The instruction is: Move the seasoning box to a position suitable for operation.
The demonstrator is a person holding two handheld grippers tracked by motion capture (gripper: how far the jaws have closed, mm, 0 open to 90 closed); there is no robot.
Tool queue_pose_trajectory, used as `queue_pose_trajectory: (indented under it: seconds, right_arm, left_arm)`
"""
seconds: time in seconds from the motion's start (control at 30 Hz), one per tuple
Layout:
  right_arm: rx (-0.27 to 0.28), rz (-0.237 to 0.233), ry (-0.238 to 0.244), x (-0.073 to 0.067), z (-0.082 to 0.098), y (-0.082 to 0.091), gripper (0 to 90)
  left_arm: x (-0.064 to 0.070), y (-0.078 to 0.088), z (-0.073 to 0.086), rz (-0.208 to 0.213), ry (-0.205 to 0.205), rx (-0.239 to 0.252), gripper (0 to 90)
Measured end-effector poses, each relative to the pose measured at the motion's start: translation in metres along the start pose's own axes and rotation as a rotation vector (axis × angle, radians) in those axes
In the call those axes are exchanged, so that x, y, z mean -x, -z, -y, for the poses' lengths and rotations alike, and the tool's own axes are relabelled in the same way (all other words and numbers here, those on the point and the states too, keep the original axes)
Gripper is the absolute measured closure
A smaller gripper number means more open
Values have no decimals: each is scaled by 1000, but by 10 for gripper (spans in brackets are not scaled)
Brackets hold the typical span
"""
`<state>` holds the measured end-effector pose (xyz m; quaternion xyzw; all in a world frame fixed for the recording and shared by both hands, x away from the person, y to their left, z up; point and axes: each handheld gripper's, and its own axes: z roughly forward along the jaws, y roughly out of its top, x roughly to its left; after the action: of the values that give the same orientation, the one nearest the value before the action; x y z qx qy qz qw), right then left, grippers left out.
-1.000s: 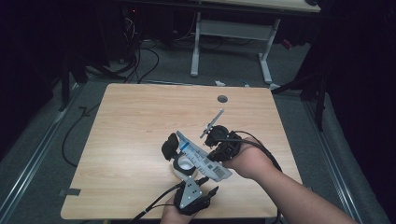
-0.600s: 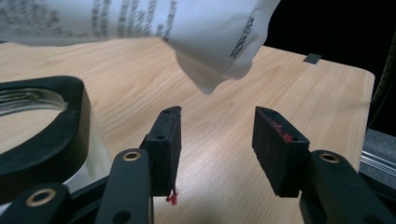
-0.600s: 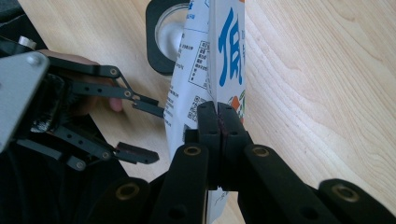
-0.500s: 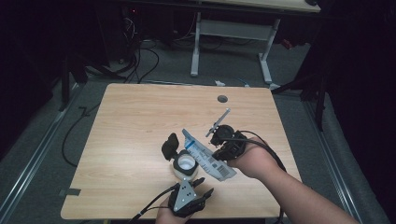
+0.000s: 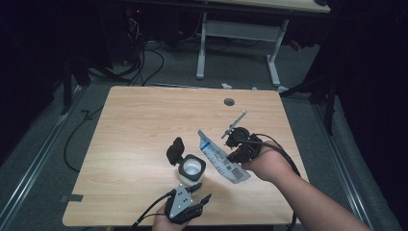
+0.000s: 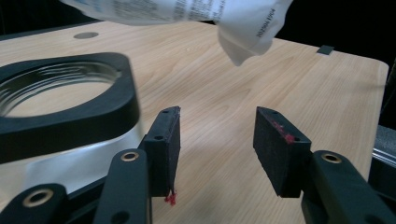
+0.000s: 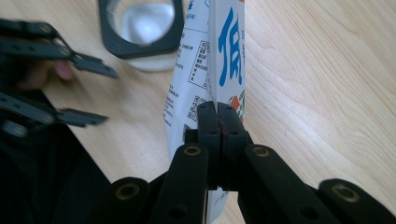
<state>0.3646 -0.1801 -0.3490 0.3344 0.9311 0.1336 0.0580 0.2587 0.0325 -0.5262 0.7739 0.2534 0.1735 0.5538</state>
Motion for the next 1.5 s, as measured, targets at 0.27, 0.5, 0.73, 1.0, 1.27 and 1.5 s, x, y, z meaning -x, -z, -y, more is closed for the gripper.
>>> queue_pose_trajectory:
  seconds: [0.27, 0.5, 0.73, 1.0, 1.27, 1.5]
  right_arm:
    - [-18, 25, -57, 26, 17, -16, 900]
    - [-40, 33, -114, 46, 32, -31, 900]
    - [-42, 40, -166, 66, 43, -44, 900]
    - [25, 65, -207, 78, 48, -46, 900]
    - [152, 108, -211, 79, 54, -39, 900]
    - [250, 133, -234, 80, 61, -37, 900]
  left_arm:
    - [-8, 9, 0, -10, 10, 0, 513]
    - [-18, 17, 1, -25, 24, -6, 512]
    - [-37, 30, 0, -63, 62, 6, 511]
    - [-70, 43, 5, -84, 113, -30, 489]
    - [-94, 52, 9, -140, 86, -68, 483]
    - [-110, 60, 12, -167, 103, -77, 477]
